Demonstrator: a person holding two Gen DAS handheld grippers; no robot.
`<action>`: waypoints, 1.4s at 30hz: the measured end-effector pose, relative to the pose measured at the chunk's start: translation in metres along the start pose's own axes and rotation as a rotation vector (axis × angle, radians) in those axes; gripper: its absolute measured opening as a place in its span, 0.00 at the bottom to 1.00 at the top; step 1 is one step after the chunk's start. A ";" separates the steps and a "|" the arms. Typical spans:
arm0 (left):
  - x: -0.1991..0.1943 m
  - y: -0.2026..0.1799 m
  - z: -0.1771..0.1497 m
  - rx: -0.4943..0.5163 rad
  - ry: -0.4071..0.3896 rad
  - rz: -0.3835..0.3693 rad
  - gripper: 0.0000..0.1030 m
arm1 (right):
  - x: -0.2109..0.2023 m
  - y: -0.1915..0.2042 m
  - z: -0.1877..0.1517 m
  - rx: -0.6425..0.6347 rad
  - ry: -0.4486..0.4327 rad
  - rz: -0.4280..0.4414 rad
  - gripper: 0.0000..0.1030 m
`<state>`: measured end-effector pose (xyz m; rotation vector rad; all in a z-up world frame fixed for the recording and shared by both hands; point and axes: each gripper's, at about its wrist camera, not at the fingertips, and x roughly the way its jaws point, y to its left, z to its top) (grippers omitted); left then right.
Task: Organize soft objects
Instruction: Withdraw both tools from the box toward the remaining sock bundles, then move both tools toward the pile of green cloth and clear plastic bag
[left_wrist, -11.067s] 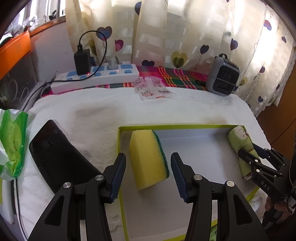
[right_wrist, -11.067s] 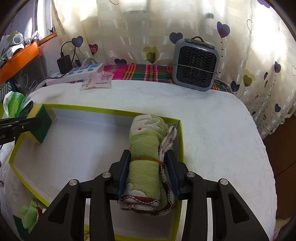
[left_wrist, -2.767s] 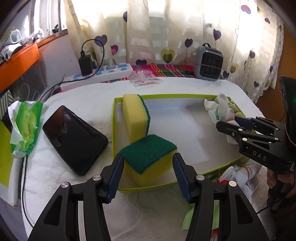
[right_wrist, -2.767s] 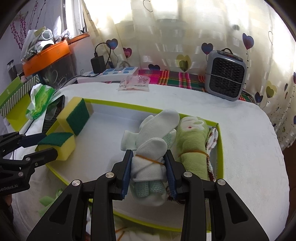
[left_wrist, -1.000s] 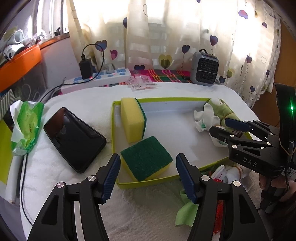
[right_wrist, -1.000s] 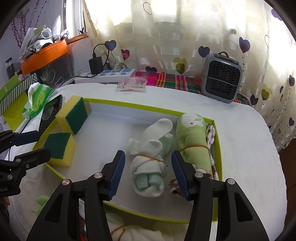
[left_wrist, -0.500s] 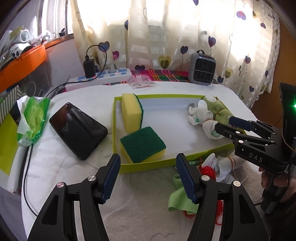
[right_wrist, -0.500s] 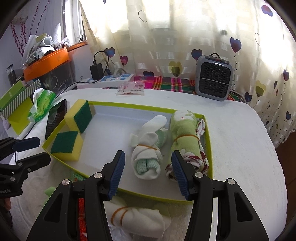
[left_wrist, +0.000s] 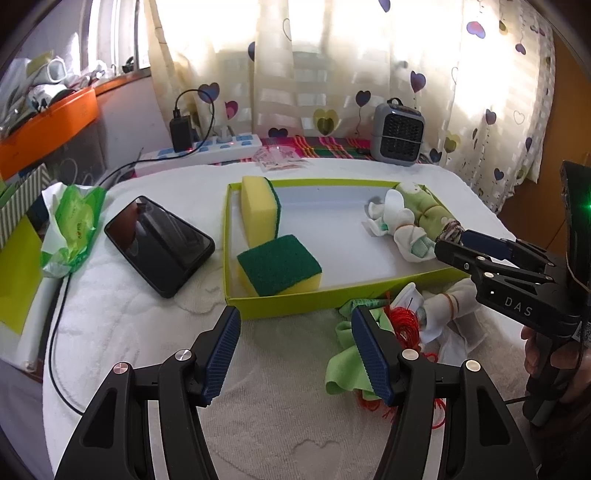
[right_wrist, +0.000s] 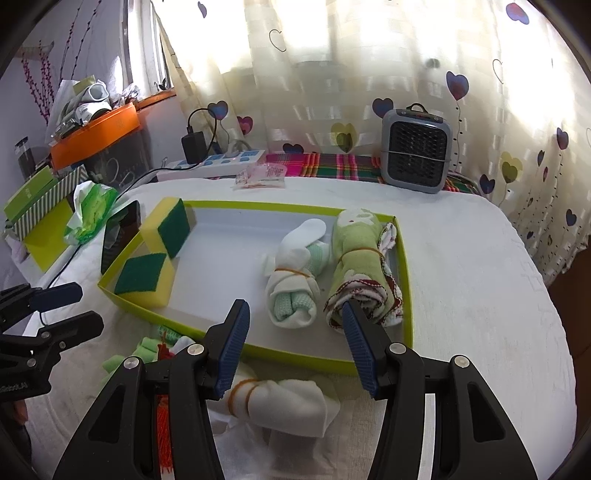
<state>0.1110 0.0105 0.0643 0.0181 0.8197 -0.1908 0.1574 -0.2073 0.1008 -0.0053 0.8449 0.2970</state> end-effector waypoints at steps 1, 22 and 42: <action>-0.001 -0.001 -0.001 -0.001 0.000 0.002 0.60 | -0.002 0.000 -0.001 0.001 -0.002 0.002 0.52; -0.005 -0.001 -0.027 -0.028 0.018 -0.053 0.60 | -0.032 0.001 -0.033 0.041 0.007 0.053 0.52; 0.008 0.001 -0.037 -0.052 0.081 -0.177 0.60 | -0.033 -0.024 -0.052 0.166 0.040 0.087 0.58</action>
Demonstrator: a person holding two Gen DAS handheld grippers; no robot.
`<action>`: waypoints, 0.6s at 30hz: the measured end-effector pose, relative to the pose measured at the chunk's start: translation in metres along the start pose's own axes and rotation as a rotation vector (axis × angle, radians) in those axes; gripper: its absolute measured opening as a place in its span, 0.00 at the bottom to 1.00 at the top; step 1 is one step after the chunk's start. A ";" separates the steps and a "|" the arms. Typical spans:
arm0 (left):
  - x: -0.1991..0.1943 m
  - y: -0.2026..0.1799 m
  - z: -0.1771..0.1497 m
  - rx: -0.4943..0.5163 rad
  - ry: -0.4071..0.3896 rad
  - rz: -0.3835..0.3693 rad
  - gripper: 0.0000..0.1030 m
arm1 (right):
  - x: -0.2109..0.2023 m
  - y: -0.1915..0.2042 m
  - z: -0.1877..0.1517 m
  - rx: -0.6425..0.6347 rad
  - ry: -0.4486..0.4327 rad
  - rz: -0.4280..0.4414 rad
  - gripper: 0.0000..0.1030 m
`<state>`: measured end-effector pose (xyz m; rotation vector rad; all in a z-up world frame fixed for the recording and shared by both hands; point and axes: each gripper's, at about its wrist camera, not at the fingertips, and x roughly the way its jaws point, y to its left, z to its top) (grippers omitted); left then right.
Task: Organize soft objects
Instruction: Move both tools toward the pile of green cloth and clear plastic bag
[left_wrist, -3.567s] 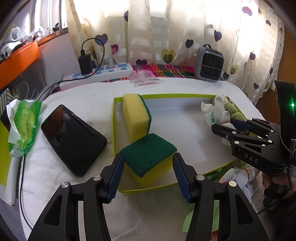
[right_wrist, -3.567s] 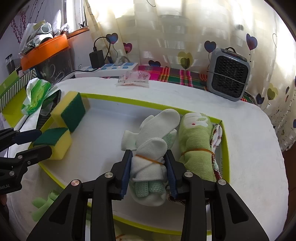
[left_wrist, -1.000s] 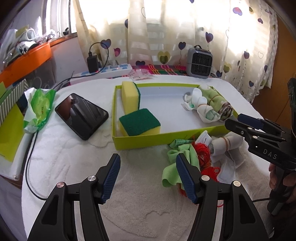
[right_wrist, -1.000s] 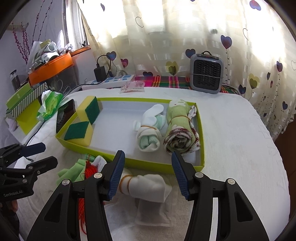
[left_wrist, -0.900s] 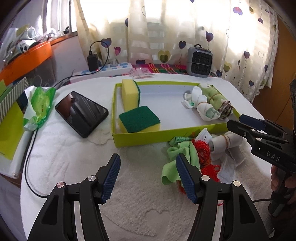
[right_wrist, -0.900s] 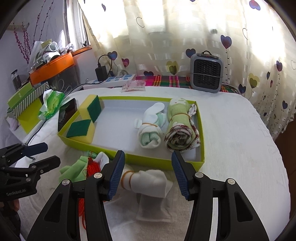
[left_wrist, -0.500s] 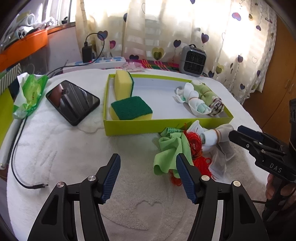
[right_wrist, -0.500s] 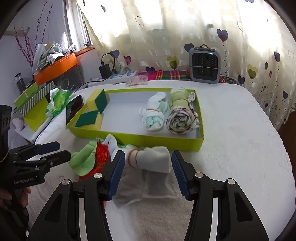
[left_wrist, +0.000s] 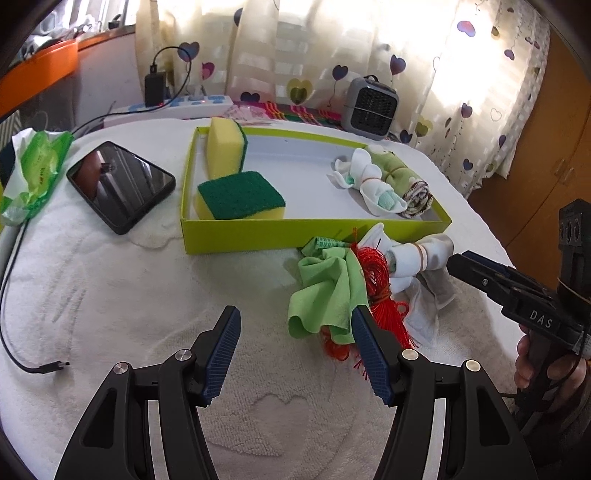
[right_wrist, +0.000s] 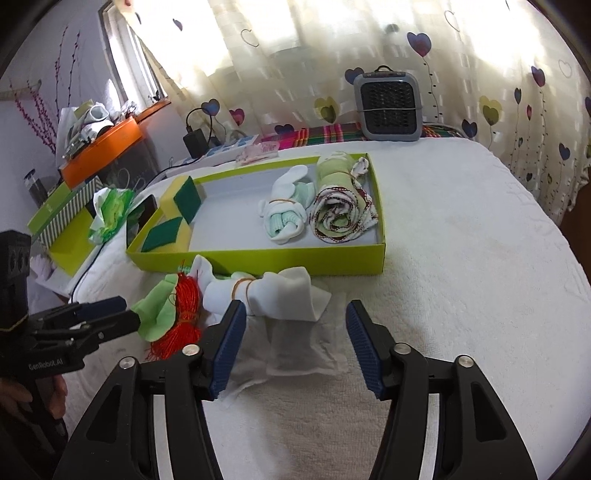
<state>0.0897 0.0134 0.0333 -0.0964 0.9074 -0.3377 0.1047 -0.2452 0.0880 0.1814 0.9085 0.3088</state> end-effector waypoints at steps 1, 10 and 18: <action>0.001 0.000 0.000 0.001 0.004 -0.003 0.60 | 0.000 -0.002 -0.001 0.011 0.002 0.000 0.58; 0.007 0.001 0.003 0.011 0.020 -0.036 0.60 | -0.007 0.001 -0.019 0.070 0.049 0.015 0.58; 0.006 0.009 0.000 -0.014 0.021 -0.043 0.60 | 0.000 0.018 -0.029 0.057 0.068 -0.037 0.58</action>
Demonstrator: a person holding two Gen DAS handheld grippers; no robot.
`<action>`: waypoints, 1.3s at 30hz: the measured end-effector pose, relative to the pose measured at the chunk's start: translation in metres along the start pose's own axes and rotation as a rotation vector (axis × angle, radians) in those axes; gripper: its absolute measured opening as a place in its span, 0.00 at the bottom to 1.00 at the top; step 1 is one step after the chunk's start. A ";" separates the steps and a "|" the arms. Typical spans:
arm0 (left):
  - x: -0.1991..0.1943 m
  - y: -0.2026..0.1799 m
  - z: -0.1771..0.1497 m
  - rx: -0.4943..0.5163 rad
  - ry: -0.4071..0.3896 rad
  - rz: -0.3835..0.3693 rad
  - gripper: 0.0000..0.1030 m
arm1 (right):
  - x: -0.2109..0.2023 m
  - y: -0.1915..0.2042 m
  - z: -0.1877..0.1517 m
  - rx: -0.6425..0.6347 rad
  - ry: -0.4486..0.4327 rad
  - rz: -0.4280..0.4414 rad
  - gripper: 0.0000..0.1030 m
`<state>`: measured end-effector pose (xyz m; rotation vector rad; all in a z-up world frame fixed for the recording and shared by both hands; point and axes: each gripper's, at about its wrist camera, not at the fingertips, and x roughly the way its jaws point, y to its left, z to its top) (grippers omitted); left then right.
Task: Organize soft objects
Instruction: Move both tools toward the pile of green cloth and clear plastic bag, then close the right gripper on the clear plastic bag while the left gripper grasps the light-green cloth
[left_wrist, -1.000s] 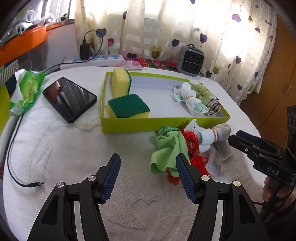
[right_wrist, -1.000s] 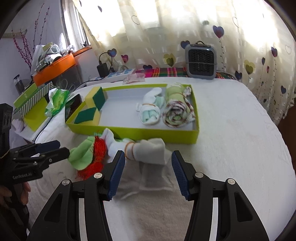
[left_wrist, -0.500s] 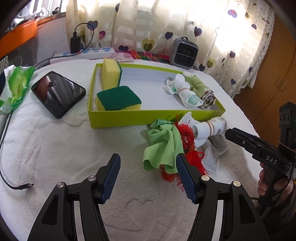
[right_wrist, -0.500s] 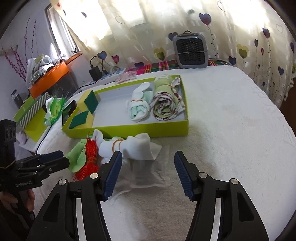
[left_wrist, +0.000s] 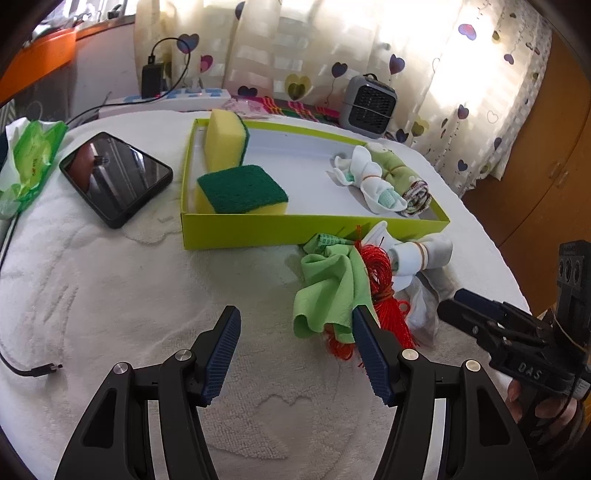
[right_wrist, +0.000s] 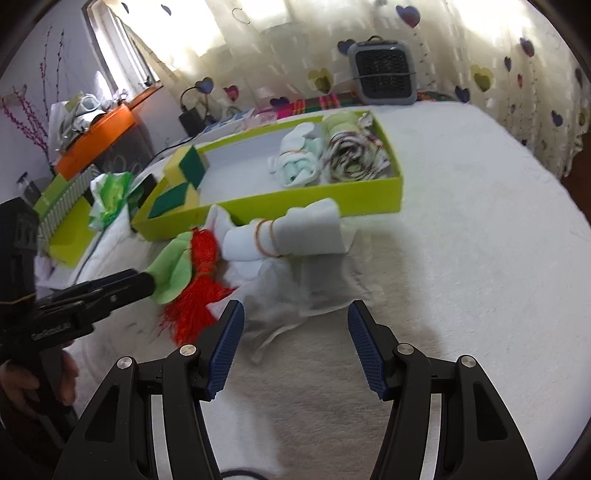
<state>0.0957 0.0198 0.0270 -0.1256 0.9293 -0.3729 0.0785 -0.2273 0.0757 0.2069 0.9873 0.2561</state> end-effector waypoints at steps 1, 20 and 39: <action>0.000 0.000 0.000 0.000 -0.002 -0.002 0.60 | -0.001 -0.002 0.001 0.005 -0.008 -0.014 0.58; 0.008 -0.005 0.007 0.036 0.027 0.008 0.60 | 0.023 -0.011 0.021 -0.056 0.015 -0.082 0.58; 0.023 -0.007 0.018 0.038 0.059 0.002 0.57 | 0.015 -0.020 0.020 -0.045 0.001 -0.100 0.17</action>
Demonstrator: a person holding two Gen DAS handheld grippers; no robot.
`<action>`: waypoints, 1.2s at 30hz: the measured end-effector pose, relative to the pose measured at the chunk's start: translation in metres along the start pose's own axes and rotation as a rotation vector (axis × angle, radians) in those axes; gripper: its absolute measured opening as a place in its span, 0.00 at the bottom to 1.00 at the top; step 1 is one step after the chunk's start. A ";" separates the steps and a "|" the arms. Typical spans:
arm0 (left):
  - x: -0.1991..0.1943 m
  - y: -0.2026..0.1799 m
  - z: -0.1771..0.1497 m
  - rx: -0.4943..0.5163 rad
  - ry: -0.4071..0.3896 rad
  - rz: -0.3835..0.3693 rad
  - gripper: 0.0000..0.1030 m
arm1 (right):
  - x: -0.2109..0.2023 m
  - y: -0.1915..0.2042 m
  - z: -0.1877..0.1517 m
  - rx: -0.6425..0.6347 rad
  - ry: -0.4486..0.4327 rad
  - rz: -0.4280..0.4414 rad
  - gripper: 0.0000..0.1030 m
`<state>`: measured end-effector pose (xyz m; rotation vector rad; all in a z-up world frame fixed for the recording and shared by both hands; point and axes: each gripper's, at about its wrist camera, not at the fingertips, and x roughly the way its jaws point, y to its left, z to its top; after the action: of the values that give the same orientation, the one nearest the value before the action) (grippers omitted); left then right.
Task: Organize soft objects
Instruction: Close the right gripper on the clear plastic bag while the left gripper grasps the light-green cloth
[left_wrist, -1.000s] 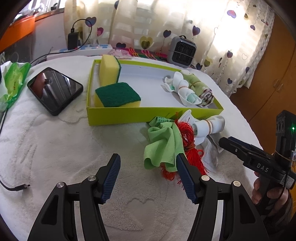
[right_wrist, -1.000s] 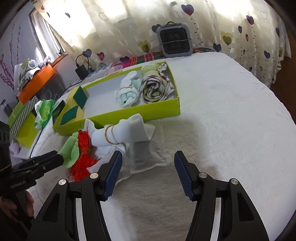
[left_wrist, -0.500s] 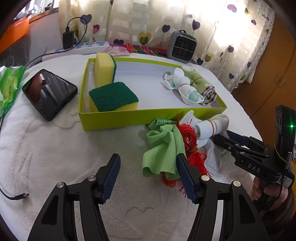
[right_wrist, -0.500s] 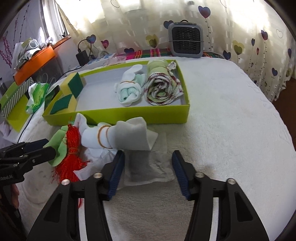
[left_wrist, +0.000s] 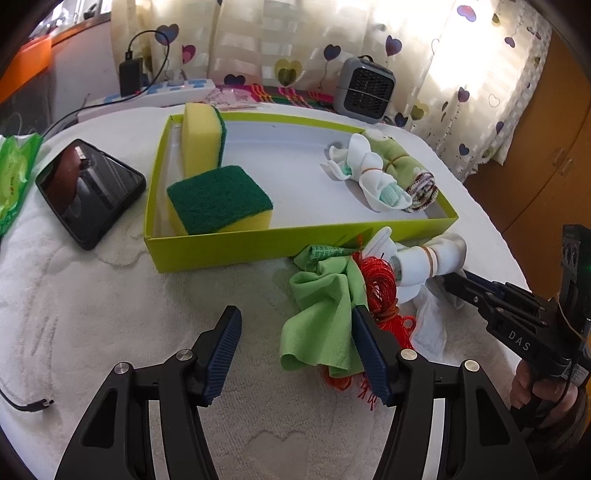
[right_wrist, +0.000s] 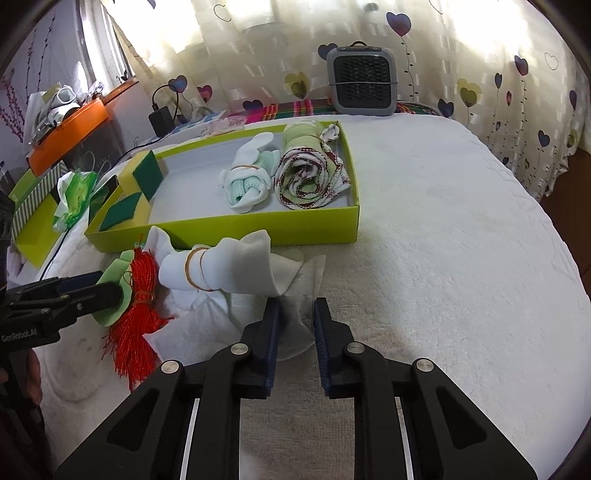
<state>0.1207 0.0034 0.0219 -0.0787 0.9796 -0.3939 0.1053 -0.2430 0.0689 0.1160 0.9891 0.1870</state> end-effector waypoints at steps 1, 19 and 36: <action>0.001 0.000 0.000 0.001 0.002 0.000 0.53 | -0.001 -0.001 0.000 0.003 -0.003 0.001 0.16; 0.001 -0.007 -0.001 0.018 -0.008 -0.017 0.17 | -0.020 -0.017 -0.005 0.073 -0.050 0.014 0.14; -0.015 0.008 -0.007 -0.045 -0.057 0.026 0.10 | -0.028 -0.025 -0.011 0.085 -0.067 0.025 0.14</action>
<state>0.1100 0.0165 0.0279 -0.1172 0.9329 -0.3444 0.0834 -0.2729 0.0816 0.2111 0.9290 0.1625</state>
